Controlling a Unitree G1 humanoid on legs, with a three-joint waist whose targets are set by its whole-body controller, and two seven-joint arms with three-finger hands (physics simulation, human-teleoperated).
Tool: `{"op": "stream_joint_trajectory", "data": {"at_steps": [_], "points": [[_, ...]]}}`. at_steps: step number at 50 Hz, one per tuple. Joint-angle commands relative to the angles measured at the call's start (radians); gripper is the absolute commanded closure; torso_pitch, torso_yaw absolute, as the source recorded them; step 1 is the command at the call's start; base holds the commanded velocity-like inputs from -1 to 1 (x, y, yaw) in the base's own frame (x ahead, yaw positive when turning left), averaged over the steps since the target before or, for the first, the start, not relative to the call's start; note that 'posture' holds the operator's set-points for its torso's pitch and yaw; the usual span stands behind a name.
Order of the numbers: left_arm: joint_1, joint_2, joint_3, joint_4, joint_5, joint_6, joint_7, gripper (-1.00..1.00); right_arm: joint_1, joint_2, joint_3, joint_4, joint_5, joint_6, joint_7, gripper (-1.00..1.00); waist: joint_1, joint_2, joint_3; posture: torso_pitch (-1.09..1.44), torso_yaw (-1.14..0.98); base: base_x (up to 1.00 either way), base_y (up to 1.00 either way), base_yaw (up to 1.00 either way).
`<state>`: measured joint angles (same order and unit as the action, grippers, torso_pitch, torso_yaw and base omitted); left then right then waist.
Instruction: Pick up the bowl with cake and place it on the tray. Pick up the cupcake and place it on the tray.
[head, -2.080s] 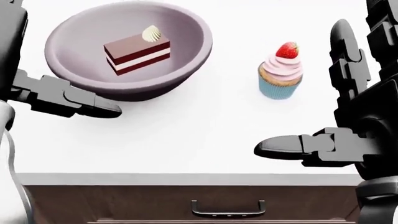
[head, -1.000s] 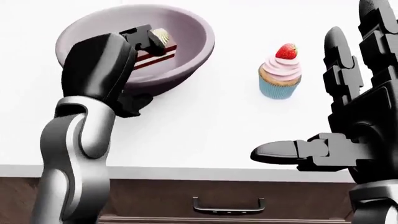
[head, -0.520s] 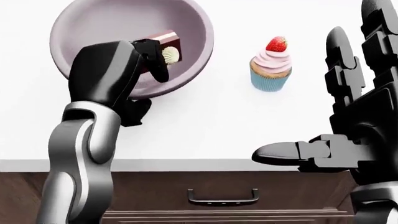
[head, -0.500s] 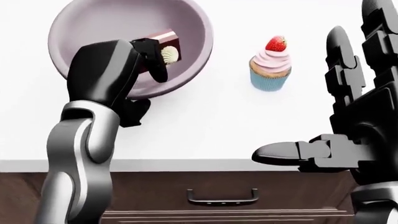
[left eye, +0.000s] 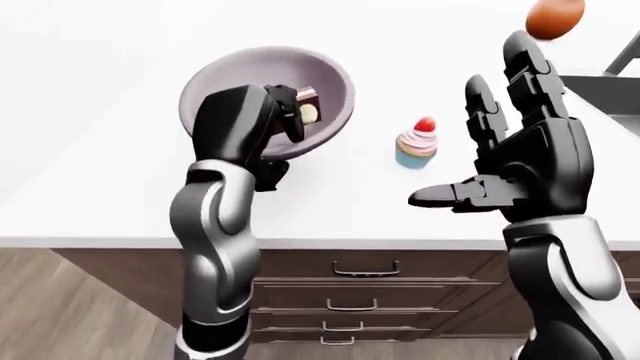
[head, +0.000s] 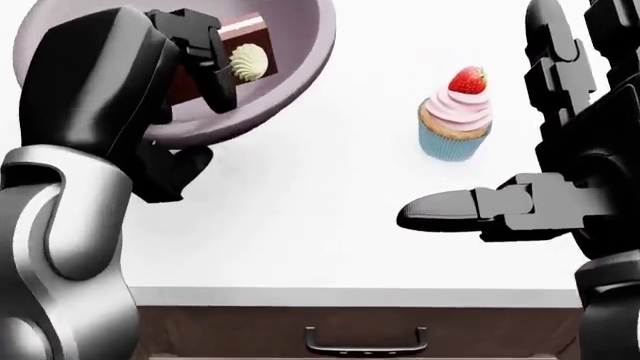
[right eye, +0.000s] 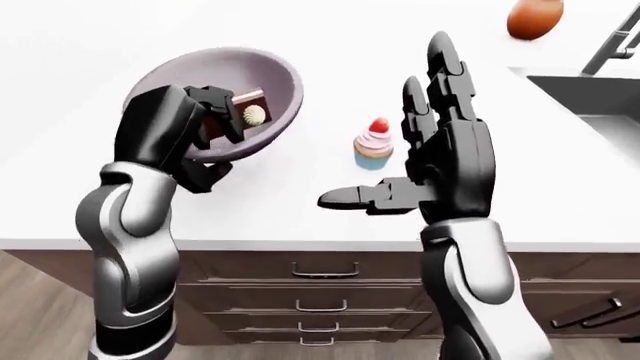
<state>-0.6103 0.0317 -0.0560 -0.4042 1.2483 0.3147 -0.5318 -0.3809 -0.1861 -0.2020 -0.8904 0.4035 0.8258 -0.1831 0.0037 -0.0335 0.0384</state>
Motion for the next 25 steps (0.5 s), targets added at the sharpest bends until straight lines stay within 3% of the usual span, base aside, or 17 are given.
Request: {"op": "stream_joint_trajectory", "data": {"at_steps": [1, 13, 19, 25], "points": [[-0.050, -0.002, 0.005, -0.101, 0.043, -0.025, 0.028, 1.00, -0.050, -0.024, -0.021, -0.030, 0.010, 0.018, -0.008, -1.00, 0.001, 0.001, -0.034, 0.00, 0.00, 0.00, 0.00, 0.00], [-0.064, -0.030, -0.004, -0.170, 0.097, -0.032, -0.044, 1.00, -0.264, -0.134, -0.005, 0.137, -0.099, 0.231, -0.029, -1.00, 0.008, -0.004, -0.018, 0.00, 0.00, 0.00, 0.00, 0.00], [-0.071, -0.040, -0.005, -0.181, 0.108, -0.031, -0.064, 1.00, -0.280, -0.160, 0.057, 0.273, -0.290, 0.196, 0.038, -1.00, 0.010, -0.008, -0.011, 0.00, 0.00, 0.00, 0.00, 0.00], [-0.077, -0.041, -0.004, -0.166, 0.101, -0.032, -0.051, 1.00, -0.297, -0.108, 0.083, 0.478, -0.461, 0.077, 0.140, -1.00, 0.008, -0.009, -0.013, 0.00, 0.00, 0.00, 0.00, 0.00]]}}
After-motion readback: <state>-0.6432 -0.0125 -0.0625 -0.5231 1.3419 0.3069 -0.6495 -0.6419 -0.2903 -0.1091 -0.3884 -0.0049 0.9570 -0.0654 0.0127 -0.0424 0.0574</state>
